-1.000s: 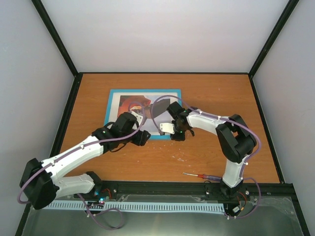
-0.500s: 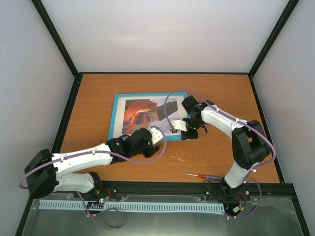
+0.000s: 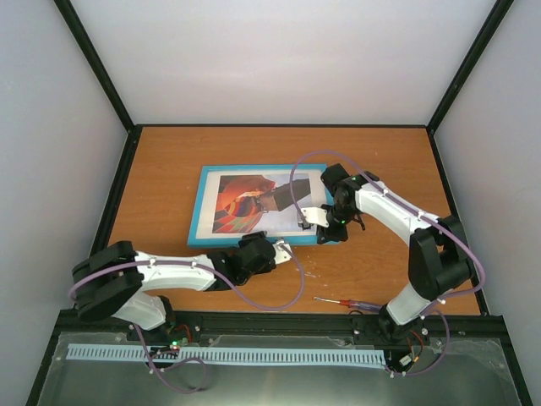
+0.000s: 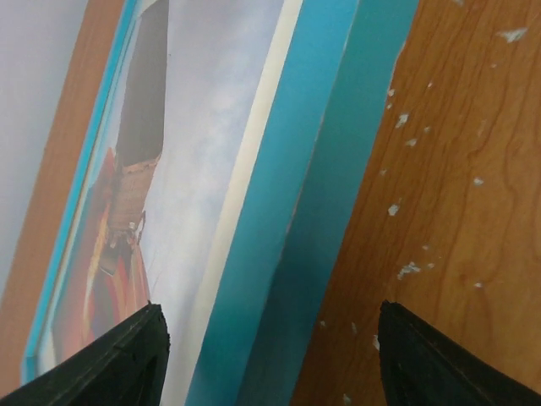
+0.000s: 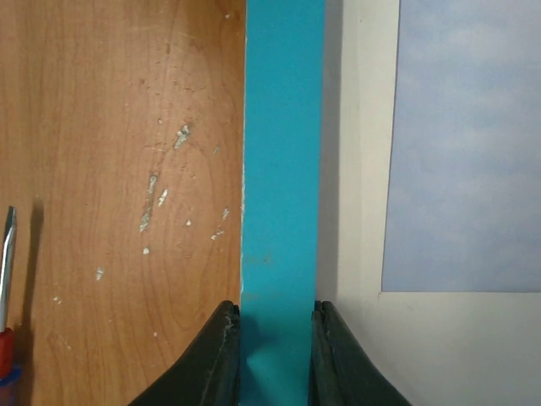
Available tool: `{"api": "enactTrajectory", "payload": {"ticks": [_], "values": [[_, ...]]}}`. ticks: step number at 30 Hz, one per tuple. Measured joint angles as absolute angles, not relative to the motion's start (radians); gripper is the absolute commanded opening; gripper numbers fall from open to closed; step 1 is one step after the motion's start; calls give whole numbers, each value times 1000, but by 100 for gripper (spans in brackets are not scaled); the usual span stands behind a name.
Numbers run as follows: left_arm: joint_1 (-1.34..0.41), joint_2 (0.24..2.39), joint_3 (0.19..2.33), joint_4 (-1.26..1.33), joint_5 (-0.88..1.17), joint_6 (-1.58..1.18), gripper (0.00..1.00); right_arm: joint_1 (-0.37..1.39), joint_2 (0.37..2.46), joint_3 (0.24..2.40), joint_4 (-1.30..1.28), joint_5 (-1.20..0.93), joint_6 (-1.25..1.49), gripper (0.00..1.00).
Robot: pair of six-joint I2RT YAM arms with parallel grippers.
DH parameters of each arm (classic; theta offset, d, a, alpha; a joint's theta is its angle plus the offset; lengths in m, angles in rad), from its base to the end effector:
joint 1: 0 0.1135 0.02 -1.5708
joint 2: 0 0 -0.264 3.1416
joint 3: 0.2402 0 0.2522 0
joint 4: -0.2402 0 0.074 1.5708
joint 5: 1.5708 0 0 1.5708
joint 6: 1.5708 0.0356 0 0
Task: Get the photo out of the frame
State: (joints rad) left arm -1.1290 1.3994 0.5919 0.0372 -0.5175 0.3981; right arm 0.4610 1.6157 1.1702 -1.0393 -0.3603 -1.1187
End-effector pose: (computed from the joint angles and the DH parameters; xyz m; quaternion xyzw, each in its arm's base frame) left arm 0.1284 -0.2302 0.1650 0.5436 0.7121 0.0855 0.4360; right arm 0.2523 0.1393 0.2189 -0.7035 0.6865 0.1558 0.0978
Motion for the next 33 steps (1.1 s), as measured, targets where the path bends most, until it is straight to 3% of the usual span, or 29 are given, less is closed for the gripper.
{"api": "enactTrajectory", "payload": {"ticks": [7, 18, 23, 26, 29, 31, 33], "values": [[-1134, 1459, 579, 212, -591, 559, 67, 459, 1603, 1156, -1056, -374, -1119, 3], [-1139, 1572, 581, 368, -662, 749, 54, 457, 1569, 1144, -1078, -387, -1118, 3], [-1142, 1572, 581, 374, -683, 805, 44, 454, 1560, 1141, -1072, -401, -1110, 3], [-1145, 1571, 581, 371, -691, 827, 33, 454, 1555, 1141, -1069, -408, -1100, 3], [-1146, 1563, 582, 348, -696, 843, 20, 453, 1545, 1140, -1066, -421, -1082, 10], [-1146, 1552, 587, 319, -697, 868, 14, 453, 1531, 1140, -1065, -432, -1067, 29], [-1148, 1533, 613, 273, -709, 873, 12, 451, 1510, 1141, -1067, -437, -1051, 40]]}}
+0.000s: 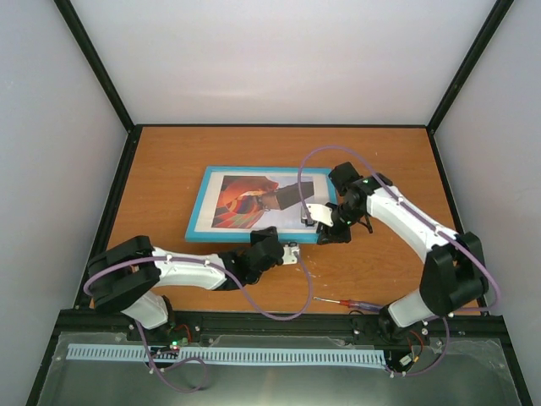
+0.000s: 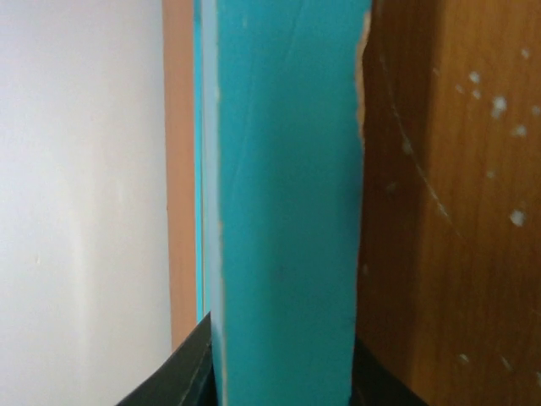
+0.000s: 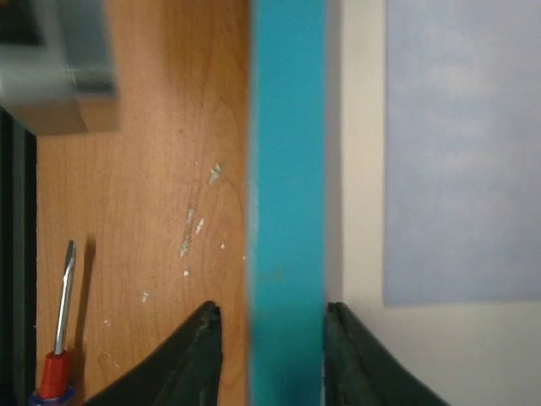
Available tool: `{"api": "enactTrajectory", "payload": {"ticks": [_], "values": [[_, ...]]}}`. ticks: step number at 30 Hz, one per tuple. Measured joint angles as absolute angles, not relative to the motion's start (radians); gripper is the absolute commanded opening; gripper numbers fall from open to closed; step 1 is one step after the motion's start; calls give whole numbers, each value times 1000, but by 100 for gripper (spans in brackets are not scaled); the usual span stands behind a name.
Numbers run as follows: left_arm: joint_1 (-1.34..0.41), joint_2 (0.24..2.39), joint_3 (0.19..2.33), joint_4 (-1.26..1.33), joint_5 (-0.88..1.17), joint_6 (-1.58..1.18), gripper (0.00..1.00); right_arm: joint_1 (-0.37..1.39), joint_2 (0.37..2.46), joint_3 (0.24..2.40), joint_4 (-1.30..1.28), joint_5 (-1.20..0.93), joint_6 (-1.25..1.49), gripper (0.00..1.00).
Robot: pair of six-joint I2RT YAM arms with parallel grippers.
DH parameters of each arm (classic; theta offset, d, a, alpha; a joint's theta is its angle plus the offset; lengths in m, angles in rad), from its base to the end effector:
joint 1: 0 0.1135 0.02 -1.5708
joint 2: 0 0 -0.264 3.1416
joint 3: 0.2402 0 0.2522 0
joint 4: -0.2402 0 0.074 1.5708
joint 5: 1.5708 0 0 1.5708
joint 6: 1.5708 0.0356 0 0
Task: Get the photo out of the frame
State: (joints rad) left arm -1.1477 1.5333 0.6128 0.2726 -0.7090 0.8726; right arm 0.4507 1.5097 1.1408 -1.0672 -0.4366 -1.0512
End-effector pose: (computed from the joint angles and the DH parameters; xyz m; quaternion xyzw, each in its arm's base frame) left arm 0.1389 -0.2519 0.1577 0.6290 0.5774 0.2506 0.4562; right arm 0.2349 0.1304 0.2393 -0.6753 0.7021 0.1870 0.1267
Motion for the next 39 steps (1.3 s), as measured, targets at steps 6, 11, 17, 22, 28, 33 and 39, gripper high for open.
{"api": "enactTrajectory", "payload": {"ticks": [6, 11, 17, 22, 28, 33, 39], "values": [[-1148, 1498, 746, 135, -696, 842, 9, 449, 1343, 1215, -1075, -480, -960, 50], [-1145, 1457, 863, 1, -696, 811, 3, 448, 1232, 1314, -1034, -490, -809, 56], [-1140, 1493, 1143, -286, -692, 662, 1, 437, 1181, 1372, -984, -417, -647, 57], [-1138, 1536, 1310, -439, -682, 538, 1, 382, 1186, 1491, -965, -341, -558, 55], [-1131, 1628, 1530, -635, -667, 409, 1, 308, 1194, 1591, -948, -268, -506, 52], [-1130, 1703, 1710, -770, -645, 323, 1, 256, 1208, 1679, -945, -226, -488, 51], [-1128, 1725, 1858, -847, -628, 239, 1, 252, 1207, 1731, -944, -187, -488, 49]]}}
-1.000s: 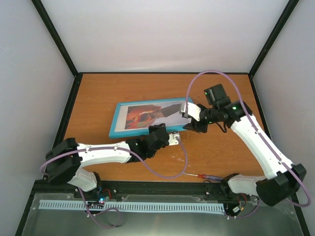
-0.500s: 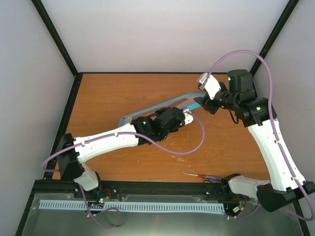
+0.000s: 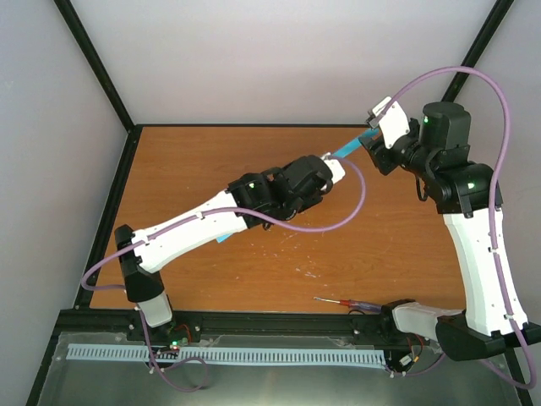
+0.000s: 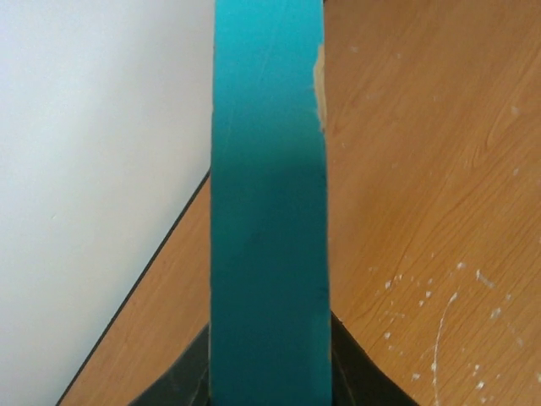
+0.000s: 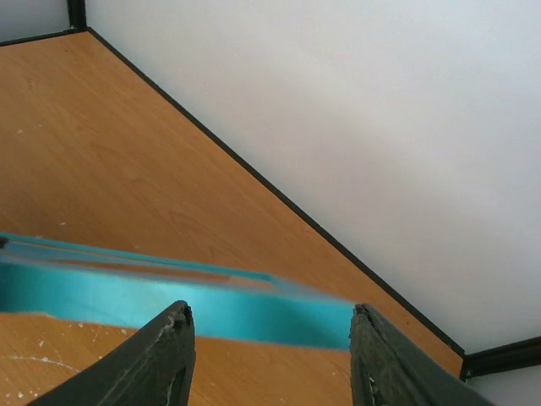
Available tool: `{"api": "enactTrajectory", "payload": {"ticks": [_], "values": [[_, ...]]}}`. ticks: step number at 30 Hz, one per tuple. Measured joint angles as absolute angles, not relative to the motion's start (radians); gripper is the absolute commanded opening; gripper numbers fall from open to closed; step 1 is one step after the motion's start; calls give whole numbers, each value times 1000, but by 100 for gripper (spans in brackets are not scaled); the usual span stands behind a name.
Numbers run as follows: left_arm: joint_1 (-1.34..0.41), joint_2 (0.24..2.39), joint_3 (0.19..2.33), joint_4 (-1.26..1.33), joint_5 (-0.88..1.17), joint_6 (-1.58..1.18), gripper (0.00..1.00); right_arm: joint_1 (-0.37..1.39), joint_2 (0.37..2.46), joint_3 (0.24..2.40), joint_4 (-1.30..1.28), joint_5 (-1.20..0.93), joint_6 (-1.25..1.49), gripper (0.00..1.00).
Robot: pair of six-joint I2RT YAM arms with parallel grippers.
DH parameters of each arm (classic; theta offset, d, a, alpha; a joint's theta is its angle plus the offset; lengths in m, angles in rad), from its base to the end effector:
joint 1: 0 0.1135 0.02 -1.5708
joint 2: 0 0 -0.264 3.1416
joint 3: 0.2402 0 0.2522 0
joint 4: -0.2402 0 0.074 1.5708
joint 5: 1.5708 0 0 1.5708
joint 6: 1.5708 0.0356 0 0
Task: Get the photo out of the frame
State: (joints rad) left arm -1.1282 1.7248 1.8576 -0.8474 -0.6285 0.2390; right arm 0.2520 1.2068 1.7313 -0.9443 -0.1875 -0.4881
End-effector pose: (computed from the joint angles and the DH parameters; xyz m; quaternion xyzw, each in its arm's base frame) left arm 0.1787 -0.3281 0.3989 0.4470 0.7518 0.0841 0.4774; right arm 0.1993 0.0582 0.4904 -0.3496 0.7603 0.0142 0.5473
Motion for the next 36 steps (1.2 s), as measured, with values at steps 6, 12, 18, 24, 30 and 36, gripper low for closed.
{"api": "enactTrajectory", "payload": {"ticks": [6, 12, 18, 24, 30, 36], "values": [[-1096, 1726, 2011, -887, -581, 146, 1, 252, 1206, 1745, -944, -136, -475, 47], [-1000, 1708, 2051, -898, -503, 37, 1, 252, 1205, 1757, -926, -101, -454, 46], [-821, 1639, 2015, -935, -329, -130, 1, 250, 1203, 1751, -907, -72, -425, 45], [-625, 1491, 1868, -917, -166, -293, 1, 227, 1198, 1659, -878, -91, -399, 45], [-490, 1402, 1710, -854, -48, -390, 1, 225, 1206, 1495, -853, -162, -366, 45], [-363, 1339, 1531, -767, 108, -480, 1, 224, 1242, 1346, -807, -257, -330, 44]]}}
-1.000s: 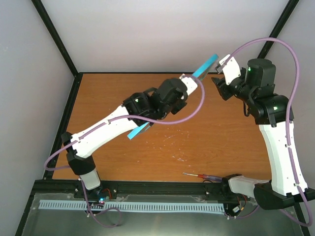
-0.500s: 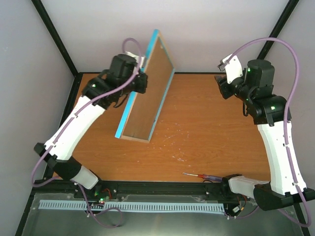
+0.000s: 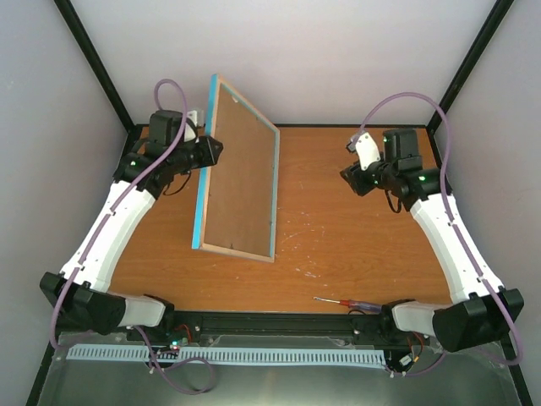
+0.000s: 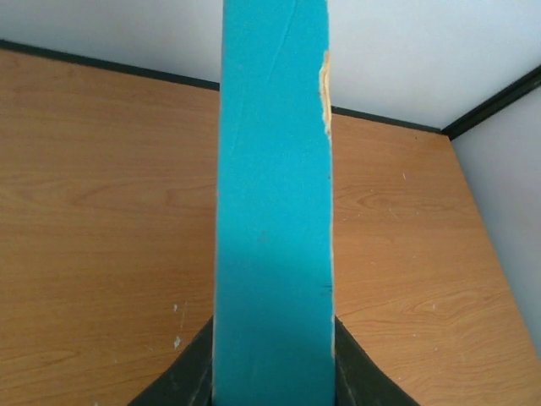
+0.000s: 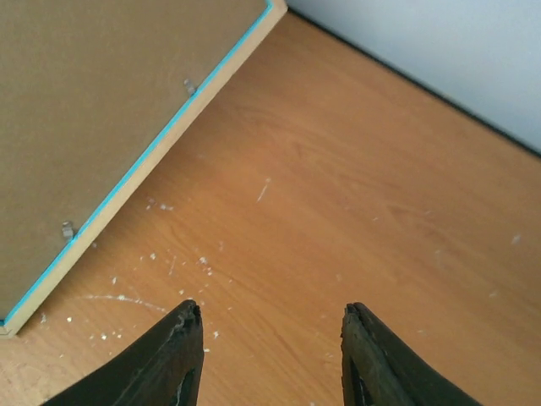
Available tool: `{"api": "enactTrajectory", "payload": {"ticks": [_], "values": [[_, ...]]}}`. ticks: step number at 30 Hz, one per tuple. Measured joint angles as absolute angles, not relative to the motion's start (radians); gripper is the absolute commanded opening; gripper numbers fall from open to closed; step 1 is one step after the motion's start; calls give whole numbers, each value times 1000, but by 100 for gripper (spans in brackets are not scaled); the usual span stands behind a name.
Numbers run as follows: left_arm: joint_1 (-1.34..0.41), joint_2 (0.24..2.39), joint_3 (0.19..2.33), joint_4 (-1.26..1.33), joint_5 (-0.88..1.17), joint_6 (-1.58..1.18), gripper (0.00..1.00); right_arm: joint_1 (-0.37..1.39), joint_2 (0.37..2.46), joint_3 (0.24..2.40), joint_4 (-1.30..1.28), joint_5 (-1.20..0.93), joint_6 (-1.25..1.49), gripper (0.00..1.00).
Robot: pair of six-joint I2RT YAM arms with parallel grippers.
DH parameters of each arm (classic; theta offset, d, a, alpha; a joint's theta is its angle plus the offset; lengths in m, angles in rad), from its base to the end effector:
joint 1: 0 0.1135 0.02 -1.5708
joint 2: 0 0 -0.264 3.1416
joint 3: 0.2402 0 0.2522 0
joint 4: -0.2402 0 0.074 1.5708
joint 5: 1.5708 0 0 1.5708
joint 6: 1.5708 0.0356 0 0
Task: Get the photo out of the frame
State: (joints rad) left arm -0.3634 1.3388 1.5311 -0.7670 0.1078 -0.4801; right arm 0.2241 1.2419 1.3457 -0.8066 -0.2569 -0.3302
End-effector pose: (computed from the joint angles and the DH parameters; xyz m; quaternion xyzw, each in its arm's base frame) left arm 0.2604 -0.1031 0.4167 -0.0255 0.8772 -0.2385 0.4158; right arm 0.2465 0.0655 0.3783 -0.2980 0.8507 0.0939 0.4226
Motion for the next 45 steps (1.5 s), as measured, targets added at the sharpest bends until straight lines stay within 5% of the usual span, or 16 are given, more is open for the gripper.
{"api": "enactTrajectory", "payload": {"ticks": [12, 28, 41, 45], "values": [[-179, 1201, 1131, -505, 358, -638, 1, 218, 1327, 1182, -720, -439, -306, 46], [-140, 1223, 685, -57, 593, -834, 1, 183, 1437, 1005, -640, -593, -333, 45], [-140, 1554, 631, 358, 657, -917, 1, 177, 1437, 965, -613, -607, -356, 45], [-141, 1633, 637, 448, 689, -939, 14, 177, 1437, 958, -612, -607, -363, 46]]}}
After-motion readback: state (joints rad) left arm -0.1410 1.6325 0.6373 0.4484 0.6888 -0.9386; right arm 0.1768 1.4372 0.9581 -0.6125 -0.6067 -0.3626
